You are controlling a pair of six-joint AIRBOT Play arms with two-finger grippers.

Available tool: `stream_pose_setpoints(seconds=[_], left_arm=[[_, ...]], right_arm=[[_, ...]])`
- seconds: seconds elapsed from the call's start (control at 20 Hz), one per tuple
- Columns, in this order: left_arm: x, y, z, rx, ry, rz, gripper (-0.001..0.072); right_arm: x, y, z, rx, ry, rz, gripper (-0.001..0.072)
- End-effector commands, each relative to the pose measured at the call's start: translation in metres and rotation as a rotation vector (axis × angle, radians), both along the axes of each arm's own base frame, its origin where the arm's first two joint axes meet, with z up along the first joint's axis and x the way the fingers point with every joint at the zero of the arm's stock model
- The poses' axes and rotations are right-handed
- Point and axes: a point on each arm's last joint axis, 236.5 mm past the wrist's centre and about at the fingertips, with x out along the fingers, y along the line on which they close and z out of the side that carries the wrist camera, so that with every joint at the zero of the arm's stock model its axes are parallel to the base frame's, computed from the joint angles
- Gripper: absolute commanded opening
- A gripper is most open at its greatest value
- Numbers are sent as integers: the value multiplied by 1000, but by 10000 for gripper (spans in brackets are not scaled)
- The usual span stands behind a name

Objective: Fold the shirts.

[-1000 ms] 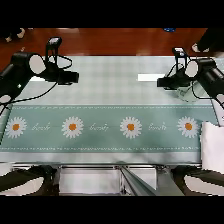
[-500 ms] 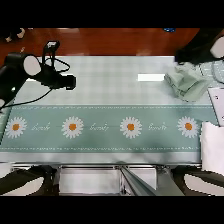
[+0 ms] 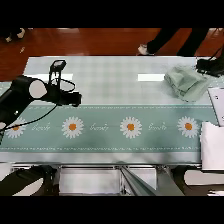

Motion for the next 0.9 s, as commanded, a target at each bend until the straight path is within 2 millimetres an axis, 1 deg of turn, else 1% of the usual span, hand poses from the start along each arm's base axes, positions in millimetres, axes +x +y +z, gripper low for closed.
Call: stream_pose_setpoints(seconds=[0.0, 0.05, 0.15, 0.25, 0.35, 0.55, 0.6, 0.65, 0.7, 0.75, 0.8, 0.85], left_arm=[[5, -8, 1, -34, -35, 8, 509], [6, -8, 1, -34, -37, 8, 509], [6, -8, 1, -34, -37, 8, 510], [6, -9, 1, -35, -37, 8, 509], [6, -10, 2, -42, -37, 9, 509], [9, -13, 4, -59, -50, 14, 509], [10, -14, 5, -64, -55, 16, 510], [11, -15, 5, -69, -60, 18, 509], [13, -15, 6, -71, -66, 18, 509], [13, -14, 6, -67, -67, 17, 509], [10, -8, 4, -52, -51, 10, 509], [5, 2, 3, -34, -25, 20, 509]], right_arm=[[-3, 10, -56, 114, 110, -4, 412], [-2, 14, -68, 140, 126, -8, 412], [-4, 16, -87, 154, 164, -11, 412], [-6, 19, -100, 173, 189, -13, 412], [-6, 22, -110, 193, 202, -17, 412], [-7, 23, -118, 200, 216, -18, 410], [-7, 26, -122, 214, 224, -19, 375], [-8, 32, -124, 240, 231, -10, 270], [-7, 40, -124, 264, 227, 28, 109], [-4, 48, -122, 287, 214, 63, 31], [-3, 53, -117, 308, 207, 61, 31], [-4, 52, -109, 302, 201, 64, 31]])
